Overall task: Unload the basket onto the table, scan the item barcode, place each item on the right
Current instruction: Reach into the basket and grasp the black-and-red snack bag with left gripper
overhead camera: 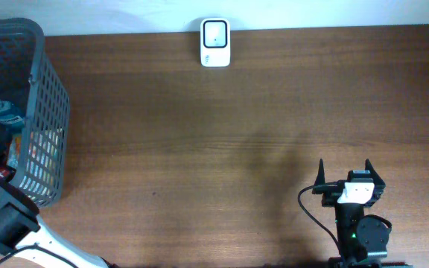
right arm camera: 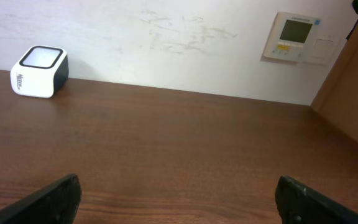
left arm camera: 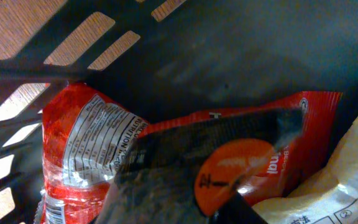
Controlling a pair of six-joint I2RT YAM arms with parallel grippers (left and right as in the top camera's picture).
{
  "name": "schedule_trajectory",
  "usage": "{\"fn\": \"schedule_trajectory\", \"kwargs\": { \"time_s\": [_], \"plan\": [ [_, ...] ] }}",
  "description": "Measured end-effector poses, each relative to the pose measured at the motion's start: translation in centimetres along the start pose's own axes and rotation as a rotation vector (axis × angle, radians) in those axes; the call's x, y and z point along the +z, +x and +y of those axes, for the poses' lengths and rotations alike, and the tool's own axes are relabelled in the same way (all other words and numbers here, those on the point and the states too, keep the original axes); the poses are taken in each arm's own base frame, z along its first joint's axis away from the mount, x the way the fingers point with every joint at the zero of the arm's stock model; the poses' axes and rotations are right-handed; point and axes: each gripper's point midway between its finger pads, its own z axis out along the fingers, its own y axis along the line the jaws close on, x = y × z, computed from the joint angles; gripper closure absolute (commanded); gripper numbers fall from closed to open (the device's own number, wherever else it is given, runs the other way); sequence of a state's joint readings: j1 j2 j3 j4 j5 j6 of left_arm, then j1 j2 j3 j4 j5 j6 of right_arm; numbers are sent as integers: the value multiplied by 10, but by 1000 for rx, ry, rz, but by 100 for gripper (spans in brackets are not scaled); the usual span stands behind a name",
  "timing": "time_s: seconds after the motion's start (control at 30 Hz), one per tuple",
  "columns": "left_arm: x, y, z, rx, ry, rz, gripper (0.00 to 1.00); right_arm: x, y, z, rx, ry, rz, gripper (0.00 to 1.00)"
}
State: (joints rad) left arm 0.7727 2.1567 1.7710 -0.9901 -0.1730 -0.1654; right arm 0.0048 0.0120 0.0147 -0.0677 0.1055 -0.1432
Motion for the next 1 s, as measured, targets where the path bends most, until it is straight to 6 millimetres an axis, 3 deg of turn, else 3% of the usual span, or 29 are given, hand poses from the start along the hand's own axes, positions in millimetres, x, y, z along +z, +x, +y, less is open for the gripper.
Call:
{"fn": "schedule_trajectory", "kwargs": {
  "time_s": [0.1, 0.17, 0.7, 0.9, 1.0],
  "plan": [
    [-1, 0, 0, 0, 0, 2, 91, 0, 0, 0, 0, 0, 0, 2],
    [-4, 2, 1, 3, -2, 15, 100, 0, 0, 0, 0, 0, 0, 2],
    [-51, -21, 1, -6, 34, -25, 100, 0, 0, 0, 0, 0, 0, 2],
    [-92, -44, -19, -15, 180, -125, 100, 0, 0, 0, 0, 0, 0, 2],
    [-141, -56, -23, -18, 259, -230, 99, 0, 0, 0, 0, 0, 0, 2]
  ]
}}
